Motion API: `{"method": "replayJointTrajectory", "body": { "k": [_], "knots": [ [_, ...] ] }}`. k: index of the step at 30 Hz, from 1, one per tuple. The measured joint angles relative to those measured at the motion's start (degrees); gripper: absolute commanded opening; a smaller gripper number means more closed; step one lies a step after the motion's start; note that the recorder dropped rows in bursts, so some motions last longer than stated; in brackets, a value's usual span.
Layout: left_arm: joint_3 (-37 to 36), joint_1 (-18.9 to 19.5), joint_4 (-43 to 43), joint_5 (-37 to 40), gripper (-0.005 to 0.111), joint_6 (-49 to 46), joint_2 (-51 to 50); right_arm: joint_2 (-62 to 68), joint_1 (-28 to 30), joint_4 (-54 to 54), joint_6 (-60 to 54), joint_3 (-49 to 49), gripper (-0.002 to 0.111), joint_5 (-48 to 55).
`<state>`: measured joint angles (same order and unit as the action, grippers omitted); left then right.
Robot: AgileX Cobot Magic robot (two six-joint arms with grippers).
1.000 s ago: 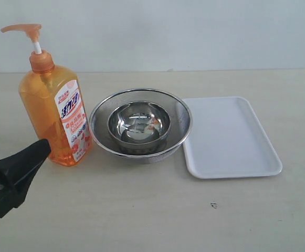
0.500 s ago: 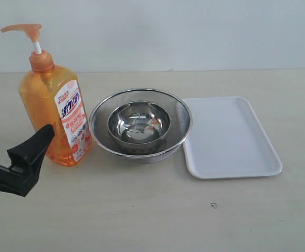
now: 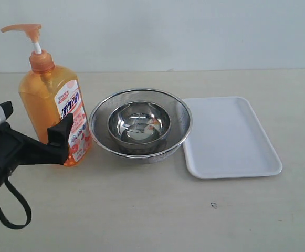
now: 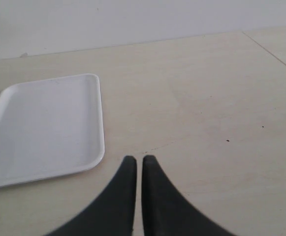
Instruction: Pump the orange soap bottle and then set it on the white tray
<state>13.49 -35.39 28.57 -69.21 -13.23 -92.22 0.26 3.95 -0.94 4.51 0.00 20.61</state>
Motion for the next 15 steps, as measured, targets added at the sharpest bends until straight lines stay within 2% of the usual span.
{"method": "replayJointTrajectory", "body": {
  "k": [5,10,15],
  "knots": [
    [3.82,0.11,0.16,-0.13,0.110,-0.39,-0.07,0.00,0.00,0.00,0.00,0.00,0.001,0.00],
    [5.73,3.65,-0.53,-0.13,0.110,-0.39,-1.12,0.00,0.00,0.00,0.00,0.00,0.001,0.00],
    [5.86,4.20,-3.11,-0.24,0.110,-0.39,-5.48,0.00,0.00,0.00,0.00,0.00,0.001,0.00]
  ]
}}
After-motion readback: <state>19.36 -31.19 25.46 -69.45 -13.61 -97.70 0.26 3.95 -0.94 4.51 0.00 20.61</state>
